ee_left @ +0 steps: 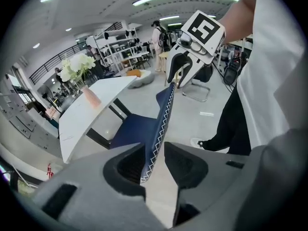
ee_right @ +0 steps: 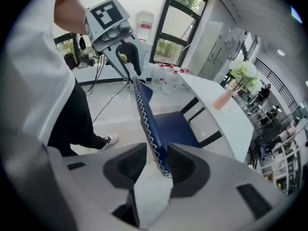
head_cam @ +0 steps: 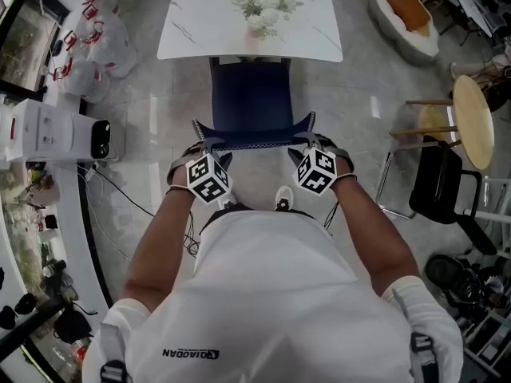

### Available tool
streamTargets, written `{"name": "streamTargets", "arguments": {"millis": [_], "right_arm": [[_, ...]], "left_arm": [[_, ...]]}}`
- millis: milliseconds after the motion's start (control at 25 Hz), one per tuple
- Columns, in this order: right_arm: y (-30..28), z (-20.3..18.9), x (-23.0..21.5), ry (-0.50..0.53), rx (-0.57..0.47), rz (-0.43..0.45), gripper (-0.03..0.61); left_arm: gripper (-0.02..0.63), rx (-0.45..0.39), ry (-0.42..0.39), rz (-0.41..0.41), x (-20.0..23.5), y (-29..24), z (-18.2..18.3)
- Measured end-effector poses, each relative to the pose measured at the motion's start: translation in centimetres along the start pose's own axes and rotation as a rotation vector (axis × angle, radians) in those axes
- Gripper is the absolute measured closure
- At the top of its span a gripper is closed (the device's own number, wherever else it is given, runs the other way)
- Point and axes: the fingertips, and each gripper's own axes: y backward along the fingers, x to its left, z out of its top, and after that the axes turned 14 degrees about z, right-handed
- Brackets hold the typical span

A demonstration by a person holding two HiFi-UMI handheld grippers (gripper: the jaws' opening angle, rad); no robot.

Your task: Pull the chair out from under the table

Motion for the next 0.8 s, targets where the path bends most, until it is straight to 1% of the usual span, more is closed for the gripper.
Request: {"name": "streamTargets", "arguments": {"millis": [120, 240, 440, 640, 800], "right_arm": [[-1.4, -0.1, -0.1, 0.037, 0.034, 0.02, 0.425], [-2.6, -0.2, -0.4, 0.062, 0.067, 0.033, 0.42], [-4.8, -0.6, -0.8, 0.08, 0.105, 0.054, 0.419], [-6.5, -1.0, -1.0, 0.076, 0.119, 0.062, 0.405], [-7.6, -1.5, -1.4, 0.123, 0.155, 0.041, 0.41]], "left_arm": [[0.472, 0.028, -0.014, -0.017, -0.4, -1.3, -0.9], [0.465, 0.06, -0.002, -0.017, -0.4, -2.8, -1.6], [0.456, 0.103, 0.001, -0.046, -0.9, -5.1, -2.5], [0.453, 0.142, -0.059, -0.021, -1.1, -7.2, -3.5], [0.453, 0.167, -0.086, -0.001, -1.2, -8.1, -4.2]]}}
